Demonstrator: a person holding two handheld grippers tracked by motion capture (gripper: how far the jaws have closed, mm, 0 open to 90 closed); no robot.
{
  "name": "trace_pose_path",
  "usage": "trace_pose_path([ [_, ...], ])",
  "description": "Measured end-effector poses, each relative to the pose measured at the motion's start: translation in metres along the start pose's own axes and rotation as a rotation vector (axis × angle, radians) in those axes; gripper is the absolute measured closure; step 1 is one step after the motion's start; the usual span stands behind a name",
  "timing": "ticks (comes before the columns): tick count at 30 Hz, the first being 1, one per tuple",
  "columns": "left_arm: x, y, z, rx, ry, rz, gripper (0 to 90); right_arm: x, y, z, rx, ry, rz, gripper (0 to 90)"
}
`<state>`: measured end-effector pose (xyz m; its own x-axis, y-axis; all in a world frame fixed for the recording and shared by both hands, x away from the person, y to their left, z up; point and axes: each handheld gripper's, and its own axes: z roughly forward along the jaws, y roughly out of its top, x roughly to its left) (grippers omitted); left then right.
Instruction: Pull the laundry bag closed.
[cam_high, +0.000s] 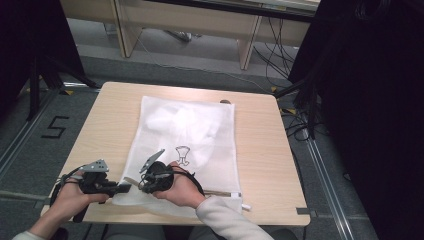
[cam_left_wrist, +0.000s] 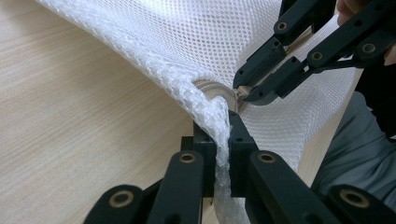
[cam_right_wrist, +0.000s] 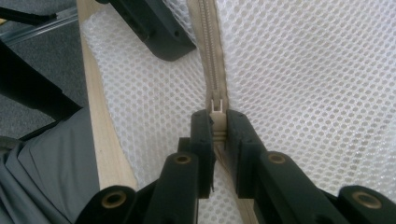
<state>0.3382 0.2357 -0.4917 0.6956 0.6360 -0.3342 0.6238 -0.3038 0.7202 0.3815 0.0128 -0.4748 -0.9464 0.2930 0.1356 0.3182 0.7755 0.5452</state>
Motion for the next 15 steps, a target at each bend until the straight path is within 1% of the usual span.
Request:
trace_pose_path([
  [2,-0.0013,-0.0008,0.0014,-0.019,0.009,0.002,85.5,0.0007,-0.0004,-0.0015,-0.002,0.000,0.002,82.4],
  [5,-0.0010,-0.0012,0.0012,-0.022,0.010,0.000,85.5,0.0015,-0.0005,-0.0023,-0.006,-0.002,-0.001,82.3],
  [7,-0.0010,-0.0017,0.0014,-0.018,0.010,0.000,85.5,0.0025,-0.0009,-0.0023,-0.008,-0.001,-0.002,82.3],
  [8,-0.0008,-0.0013,0.0009,-0.006,0.005,0.002,85.5,0.0029,-0.0012,-0.0023,-0.006,-0.001,0.002,82.4],
  [9,-0.0012,-0.0012,0.0006,-0.003,0.012,0.004,85.5,0.0028,-0.0016,-0.0018,0.001,-0.002,-0.005,82.4],
  [10,-0.0014,-0.0018,0.0013,-0.017,0.014,0.003,85.6,0.0031,-0.0032,-0.0018,0.008,-0.010,-0.013,82.4],
  [12,-0.0017,-0.0020,0.0020,-0.020,0.011,0.002,85.5,0.0023,-0.0047,-0.0025,0.008,-0.009,-0.016,82.4],
  [13,-0.0022,-0.0015,0.0017,-0.009,0.015,0.002,85.5,0.0024,-0.0049,-0.0027,0.008,-0.010,-0.016,82.3],
  [14,-0.0015,-0.0010,0.0014,0.000,0.006,0.006,85.5,0.0024,-0.0049,-0.0027,0.008,-0.010,-0.016,82.3],
  [15,-0.0015,-0.0010,0.0013,-0.002,0.005,0.005,85.5,0.0024,-0.0051,-0.0024,0.004,-0.009,-0.018,82.4],
])
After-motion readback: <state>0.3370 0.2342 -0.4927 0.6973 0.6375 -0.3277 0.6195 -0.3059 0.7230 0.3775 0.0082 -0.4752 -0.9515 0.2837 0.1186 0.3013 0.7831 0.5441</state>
